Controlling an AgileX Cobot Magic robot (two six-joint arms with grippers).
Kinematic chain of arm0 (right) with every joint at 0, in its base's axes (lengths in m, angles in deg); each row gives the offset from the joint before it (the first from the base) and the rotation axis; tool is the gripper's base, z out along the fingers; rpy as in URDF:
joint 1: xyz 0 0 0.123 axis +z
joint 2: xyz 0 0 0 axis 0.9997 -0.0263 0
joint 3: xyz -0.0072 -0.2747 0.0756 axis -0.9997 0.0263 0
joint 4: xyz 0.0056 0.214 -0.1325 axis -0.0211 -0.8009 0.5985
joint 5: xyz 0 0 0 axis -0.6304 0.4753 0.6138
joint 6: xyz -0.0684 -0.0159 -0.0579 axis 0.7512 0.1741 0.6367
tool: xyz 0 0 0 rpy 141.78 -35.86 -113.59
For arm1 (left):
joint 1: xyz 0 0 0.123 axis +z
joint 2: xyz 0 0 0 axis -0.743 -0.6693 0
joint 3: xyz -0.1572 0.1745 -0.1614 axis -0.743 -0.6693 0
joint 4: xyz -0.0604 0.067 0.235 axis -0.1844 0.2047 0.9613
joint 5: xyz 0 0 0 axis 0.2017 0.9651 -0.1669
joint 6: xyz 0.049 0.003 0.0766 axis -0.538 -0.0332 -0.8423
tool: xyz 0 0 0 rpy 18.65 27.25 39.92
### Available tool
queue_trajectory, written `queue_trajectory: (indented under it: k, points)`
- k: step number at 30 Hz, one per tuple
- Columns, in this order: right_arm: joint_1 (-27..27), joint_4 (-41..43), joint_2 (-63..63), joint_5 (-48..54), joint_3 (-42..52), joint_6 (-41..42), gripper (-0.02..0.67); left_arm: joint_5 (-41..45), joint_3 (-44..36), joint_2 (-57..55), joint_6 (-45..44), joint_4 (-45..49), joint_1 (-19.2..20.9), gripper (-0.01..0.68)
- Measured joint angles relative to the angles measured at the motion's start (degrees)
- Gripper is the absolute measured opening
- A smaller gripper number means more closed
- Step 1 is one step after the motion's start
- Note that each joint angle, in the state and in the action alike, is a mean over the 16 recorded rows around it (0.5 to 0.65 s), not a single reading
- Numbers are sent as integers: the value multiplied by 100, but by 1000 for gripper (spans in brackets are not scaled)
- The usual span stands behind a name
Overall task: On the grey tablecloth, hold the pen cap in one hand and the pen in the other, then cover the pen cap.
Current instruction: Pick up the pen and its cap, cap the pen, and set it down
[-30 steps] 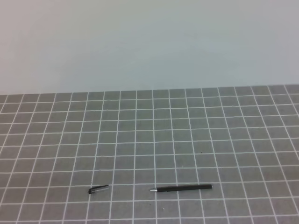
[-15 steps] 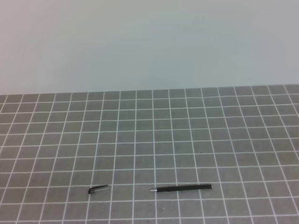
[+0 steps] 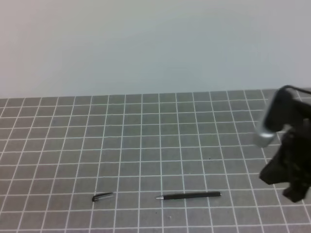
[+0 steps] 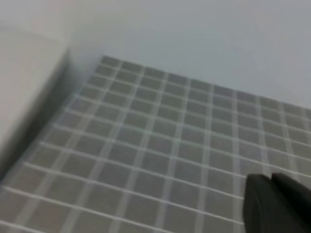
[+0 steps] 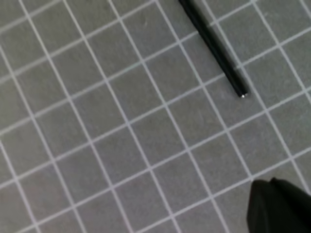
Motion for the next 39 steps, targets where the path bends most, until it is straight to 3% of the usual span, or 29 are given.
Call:
queue_trajectory:
  k: [9,15,19,30,34,39]
  points:
    - [584,561,-1813,178,-1210,-103,0,-18,6,-445,-1352,-1610,0,0]
    - [759,853,-2733,275,-1778,-103,23,-71,2,-593,-1842,-2035,0,0]
    - [932,1065,-3155,356,-1991,-29,97,-92,0,-646,-1882,-2067,0,0]
    - [1502,1529,-3666,268,-2272,65,397,-71,-2,-866,-1882,-2068,0,0]
    - [1618,1655,-3750,197,-2326,115,430,-56,-2,-930,-1883,-2069,0,0]
    - [1692,1821,-3832,125,-2351,184,397,-53,-2,-953,-1883,-2068,0,0]
